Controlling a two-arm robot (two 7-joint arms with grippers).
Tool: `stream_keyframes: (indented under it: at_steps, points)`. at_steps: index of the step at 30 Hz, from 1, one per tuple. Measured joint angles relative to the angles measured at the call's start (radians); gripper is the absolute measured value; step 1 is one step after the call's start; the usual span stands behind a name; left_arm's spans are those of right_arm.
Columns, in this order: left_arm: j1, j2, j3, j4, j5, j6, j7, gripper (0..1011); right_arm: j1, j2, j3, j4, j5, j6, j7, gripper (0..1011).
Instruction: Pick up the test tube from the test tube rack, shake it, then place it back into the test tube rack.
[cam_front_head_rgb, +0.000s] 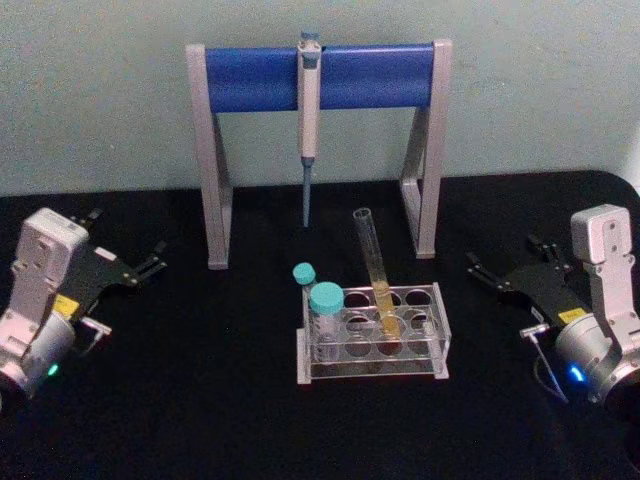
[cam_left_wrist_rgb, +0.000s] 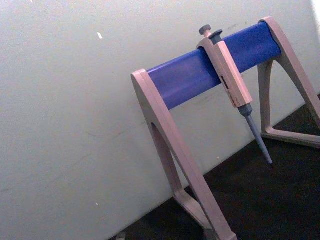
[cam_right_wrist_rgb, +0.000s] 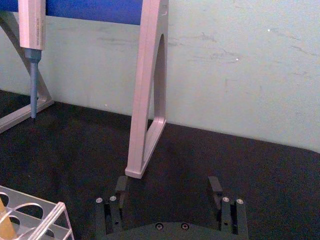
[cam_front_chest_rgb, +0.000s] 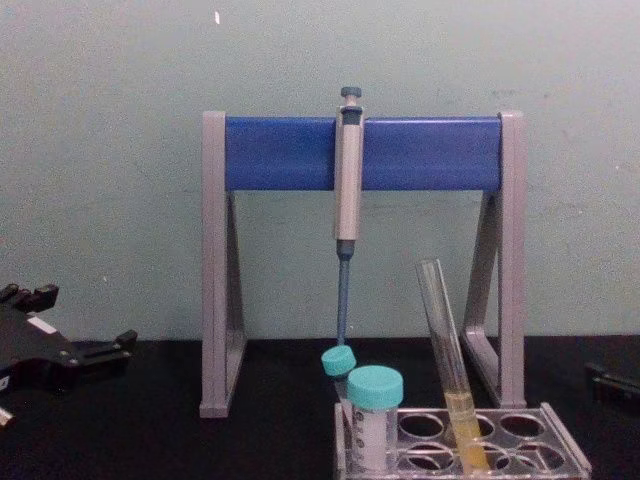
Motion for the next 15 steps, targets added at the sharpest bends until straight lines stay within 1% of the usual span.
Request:
stream_keyframes:
  at_steps: [15]
  points:
    - [0.000, 0.000, 0.000, 0.000, 0.000, 0.000, 0.000, 1001, 0.000, 0.001, -0.001, -0.002, 0.000, -0.002, 0.000, 1000]
